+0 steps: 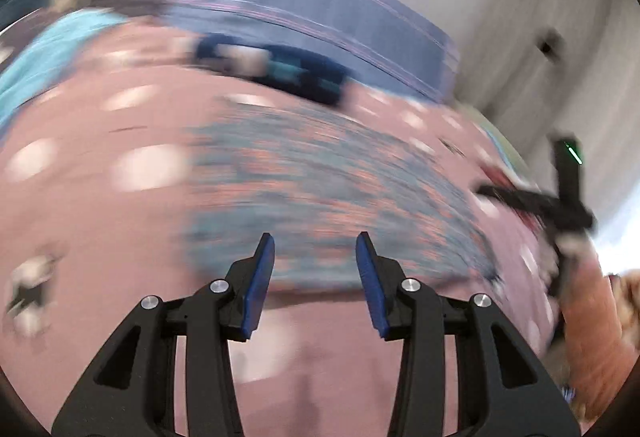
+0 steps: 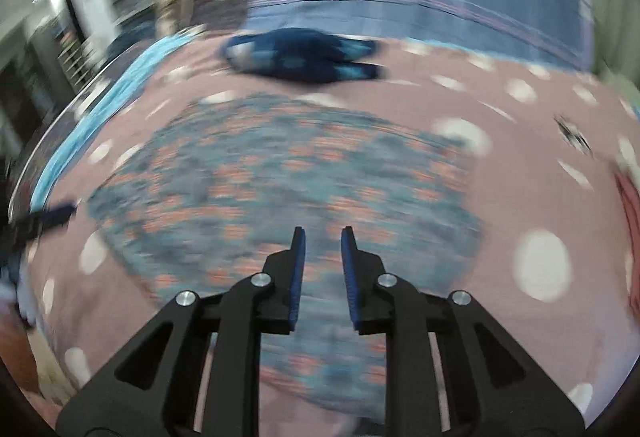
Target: Fold small clothes
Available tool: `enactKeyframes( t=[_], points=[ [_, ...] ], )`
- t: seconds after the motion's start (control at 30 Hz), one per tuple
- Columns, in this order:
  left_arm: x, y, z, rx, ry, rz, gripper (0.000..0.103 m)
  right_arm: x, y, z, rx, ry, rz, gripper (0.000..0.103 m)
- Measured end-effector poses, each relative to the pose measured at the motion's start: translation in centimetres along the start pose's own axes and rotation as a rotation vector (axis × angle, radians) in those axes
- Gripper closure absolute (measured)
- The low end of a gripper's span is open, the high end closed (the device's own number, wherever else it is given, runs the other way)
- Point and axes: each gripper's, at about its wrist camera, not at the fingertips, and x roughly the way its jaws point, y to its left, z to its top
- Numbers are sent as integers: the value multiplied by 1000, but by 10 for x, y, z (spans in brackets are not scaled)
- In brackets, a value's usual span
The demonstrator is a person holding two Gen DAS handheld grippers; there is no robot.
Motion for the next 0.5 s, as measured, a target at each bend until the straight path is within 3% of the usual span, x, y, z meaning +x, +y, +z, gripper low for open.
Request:
enactKeyframes(
  t=[0.1,0.2,0.37,0.5],
  points=[
    [-30,60,-8,-101,-42,77,62,10,89,-2,-217,-20,40,73],
    [-34,88,-15,-126,-31,91,63,24,172,-17,-437,-40,39,67],
    [-16,109,-20,-119,1,77,63,55,270,-53,-750,-146,-163,61],
    [-10,120,-25,-150,-19,19,63,85,301,-71,-913,-191,-354,53]
  ],
)
